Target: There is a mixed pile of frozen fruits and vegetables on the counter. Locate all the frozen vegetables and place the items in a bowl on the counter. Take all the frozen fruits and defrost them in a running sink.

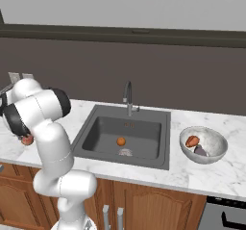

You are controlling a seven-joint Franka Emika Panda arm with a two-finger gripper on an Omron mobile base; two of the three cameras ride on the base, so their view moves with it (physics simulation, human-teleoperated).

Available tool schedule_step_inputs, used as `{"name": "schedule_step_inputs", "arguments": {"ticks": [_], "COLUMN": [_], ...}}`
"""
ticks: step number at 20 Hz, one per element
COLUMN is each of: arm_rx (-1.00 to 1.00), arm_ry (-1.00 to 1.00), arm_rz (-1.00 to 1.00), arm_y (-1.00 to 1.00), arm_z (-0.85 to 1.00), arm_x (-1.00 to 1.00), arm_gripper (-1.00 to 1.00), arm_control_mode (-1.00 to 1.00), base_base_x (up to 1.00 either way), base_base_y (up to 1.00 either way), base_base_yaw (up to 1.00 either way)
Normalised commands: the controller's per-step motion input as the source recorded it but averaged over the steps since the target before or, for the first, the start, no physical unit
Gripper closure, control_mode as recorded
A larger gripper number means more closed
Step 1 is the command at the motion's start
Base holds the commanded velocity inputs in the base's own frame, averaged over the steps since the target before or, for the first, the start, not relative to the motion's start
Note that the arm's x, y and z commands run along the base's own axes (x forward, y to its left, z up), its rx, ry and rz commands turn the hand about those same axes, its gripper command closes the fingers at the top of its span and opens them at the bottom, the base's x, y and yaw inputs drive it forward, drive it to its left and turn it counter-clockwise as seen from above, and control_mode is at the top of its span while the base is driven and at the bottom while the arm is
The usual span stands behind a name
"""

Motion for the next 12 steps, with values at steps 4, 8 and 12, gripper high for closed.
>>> {"name": "schedule_step_inputs", "arguments": {"ticks": [4,8,12], "arm_rx": [-0.04,-0.02,0.03], "arm_ry": [0.02,0.0,0.0], "arm_rz": [0.0,0.01,0.01], "arm_y": [0.15,0.06,-0.16], "arm_z": [-0.29,-0.23,-0.09], "arm_x": [-0.24,-0.23,-0.25], "arm_gripper": [-1.0,-1.0,-1.0], "arm_control_mode": [-1.0,-1.0,-1.0], "base_base_x": [0.0,0.0,0.0], "base_base_y": [0.0,0.0,0.0], "base_base_yaw": [0.0,0.0,0.0]}}
